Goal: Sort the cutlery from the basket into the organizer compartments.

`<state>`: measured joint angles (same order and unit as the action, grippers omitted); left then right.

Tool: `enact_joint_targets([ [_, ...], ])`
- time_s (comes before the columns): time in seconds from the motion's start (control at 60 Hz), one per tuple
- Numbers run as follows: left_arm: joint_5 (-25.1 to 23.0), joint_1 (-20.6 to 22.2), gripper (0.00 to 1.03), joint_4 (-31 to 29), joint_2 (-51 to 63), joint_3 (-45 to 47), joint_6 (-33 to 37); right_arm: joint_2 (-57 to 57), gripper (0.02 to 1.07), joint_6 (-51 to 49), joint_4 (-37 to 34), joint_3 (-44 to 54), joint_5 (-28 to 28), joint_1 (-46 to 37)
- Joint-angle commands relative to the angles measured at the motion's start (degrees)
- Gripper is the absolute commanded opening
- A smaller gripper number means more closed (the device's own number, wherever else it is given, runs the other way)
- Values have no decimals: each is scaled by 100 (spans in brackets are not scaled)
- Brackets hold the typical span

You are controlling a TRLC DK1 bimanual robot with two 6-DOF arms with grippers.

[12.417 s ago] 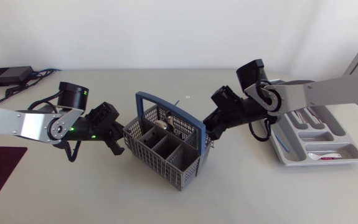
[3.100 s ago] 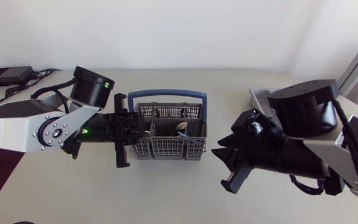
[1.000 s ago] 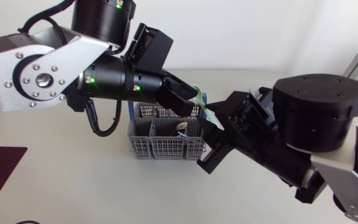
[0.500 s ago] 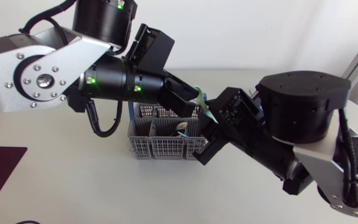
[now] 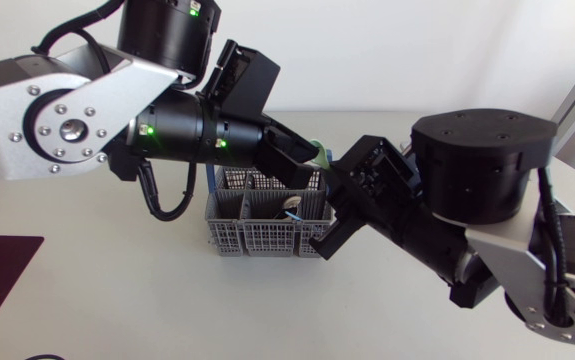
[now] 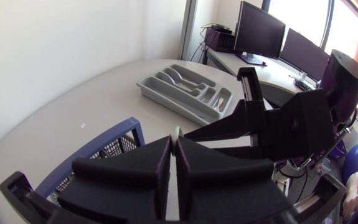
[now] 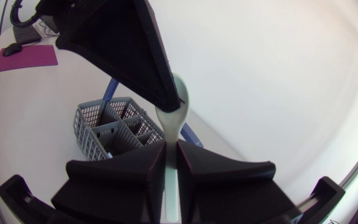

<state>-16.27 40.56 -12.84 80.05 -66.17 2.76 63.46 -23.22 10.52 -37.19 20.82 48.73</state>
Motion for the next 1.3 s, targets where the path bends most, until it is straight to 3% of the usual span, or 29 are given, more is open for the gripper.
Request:
enact_joint_targets([
  [0.0, -122, -39, 8, 36, 2, -71, -145, 79, 10, -165, -77, -52, -25, 5],
  [0.083, -148, -57, 19, 36, -25, -80, -153, 70, 9, -174, -156, -43, -43, 14],
  [0.3, -148, -259, 69, 36, -165, -212, -259, -62, 9, -209, -367, 80, -78, 58],
  [0.433, -148, -593, 82, 62, -297, -449, -241, -255, 9, -209, -560, 186, -148, 40],
  [0.667, -227, -1410, 90, -87, -403, -836, -66, -756, 9, -314, -965, 476, -605, -364],
  [0.867, -254, -1718, 90, -403, -429, -766, 558, -1090, 9, -631, -1351, 625, -1845, -1735],
  [1.017, -236, -1656, 90, -632, -411, -370, 1490, -1099, 10, -1079, -1606, 678, -2864, -2843],
  [1.283, 265, -1067, 90, -729, -552, 526, 2940, -493, 10, -2503, -2054, 529, -4508, -4864],
])
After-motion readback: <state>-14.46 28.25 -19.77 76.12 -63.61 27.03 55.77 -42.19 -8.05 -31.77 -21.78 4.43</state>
